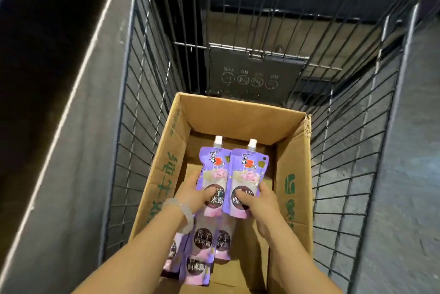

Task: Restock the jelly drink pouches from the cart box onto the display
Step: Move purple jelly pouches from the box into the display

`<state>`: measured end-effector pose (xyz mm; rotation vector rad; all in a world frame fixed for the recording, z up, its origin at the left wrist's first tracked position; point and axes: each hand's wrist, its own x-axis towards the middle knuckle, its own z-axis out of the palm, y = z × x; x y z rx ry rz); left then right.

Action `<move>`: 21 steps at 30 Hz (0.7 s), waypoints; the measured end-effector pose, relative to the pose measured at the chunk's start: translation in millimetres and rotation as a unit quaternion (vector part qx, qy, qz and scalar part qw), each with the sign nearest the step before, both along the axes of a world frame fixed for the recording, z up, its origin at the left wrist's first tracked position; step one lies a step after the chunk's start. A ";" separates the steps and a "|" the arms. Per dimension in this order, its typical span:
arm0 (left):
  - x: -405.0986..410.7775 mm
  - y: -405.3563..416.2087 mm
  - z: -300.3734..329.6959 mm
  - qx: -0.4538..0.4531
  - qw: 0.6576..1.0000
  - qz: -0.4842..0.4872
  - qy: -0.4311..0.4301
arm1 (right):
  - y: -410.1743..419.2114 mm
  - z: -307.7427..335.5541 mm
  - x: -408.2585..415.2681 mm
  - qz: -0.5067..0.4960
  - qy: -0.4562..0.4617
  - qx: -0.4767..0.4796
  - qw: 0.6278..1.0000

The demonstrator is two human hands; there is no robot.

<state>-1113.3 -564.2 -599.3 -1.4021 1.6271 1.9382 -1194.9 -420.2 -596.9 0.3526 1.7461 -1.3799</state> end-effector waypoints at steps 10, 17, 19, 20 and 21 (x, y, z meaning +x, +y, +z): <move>5.8 -14.5 148.6 -0.035 0.970 0.148 0.190 | -33.9 151.6 -23.9 0.113 0.128 -0.143 0.975; 48.7 46.7 241.7 -0.117 0.928 0.227 0.271 | 0.4 238.7 -5.6 0.178 0.145 -0.241 0.943; 72.4 74.6 267.3 -0.120 0.919 0.240 0.289 | 18.6 257.9 11.6 0.204 0.100 -0.293 0.929; 85.2 87.6 275.7 -0.127 0.914 0.245 0.298 | 28.0 266.8 21.5 0.221 0.075 -0.318 0.919; 99.6 98.5 281.0 -0.133 0.907 0.258 0.304 | 37.2 275.5 32.7 0.240 0.054 -0.339 0.908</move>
